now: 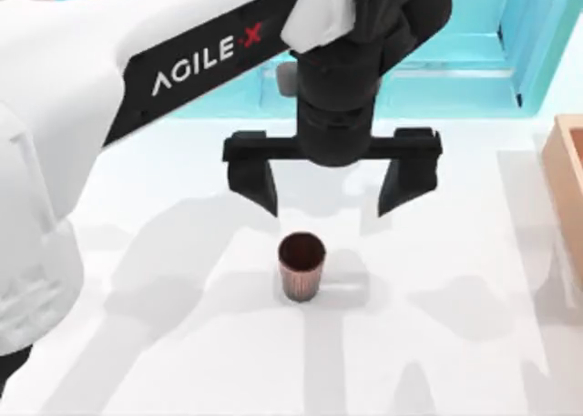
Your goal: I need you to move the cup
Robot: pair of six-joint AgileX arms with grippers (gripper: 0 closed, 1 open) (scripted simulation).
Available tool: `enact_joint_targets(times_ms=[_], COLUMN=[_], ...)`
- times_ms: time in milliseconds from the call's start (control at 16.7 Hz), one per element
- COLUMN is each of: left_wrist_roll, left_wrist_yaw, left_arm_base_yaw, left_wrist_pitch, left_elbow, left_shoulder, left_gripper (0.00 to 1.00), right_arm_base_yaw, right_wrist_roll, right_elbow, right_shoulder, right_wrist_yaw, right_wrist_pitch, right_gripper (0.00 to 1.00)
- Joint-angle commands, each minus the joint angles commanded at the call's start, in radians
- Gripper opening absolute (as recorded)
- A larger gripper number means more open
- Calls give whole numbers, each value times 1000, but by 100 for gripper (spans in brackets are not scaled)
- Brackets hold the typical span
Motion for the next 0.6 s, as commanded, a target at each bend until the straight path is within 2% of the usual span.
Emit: enact_joint_targets(times_ms=[420,600], left_wrist_roll=[2,1], left_wrist_yaw=[1,1], left_arm_base_yaw=[0,-1], left_wrist_pitch=[285,359], left_elbow=[-259,-331], left_shoulder=[21,29], left_gripper=[100,100], right_arm_base_yaw=[0,0], right_wrist_roll=[0,0], right_elbow=[0,0], right_shoulder=[0,0], right_wrist_yaw=[0,0], right_wrist_pitch=[0,0], right_gripper=[100,100])
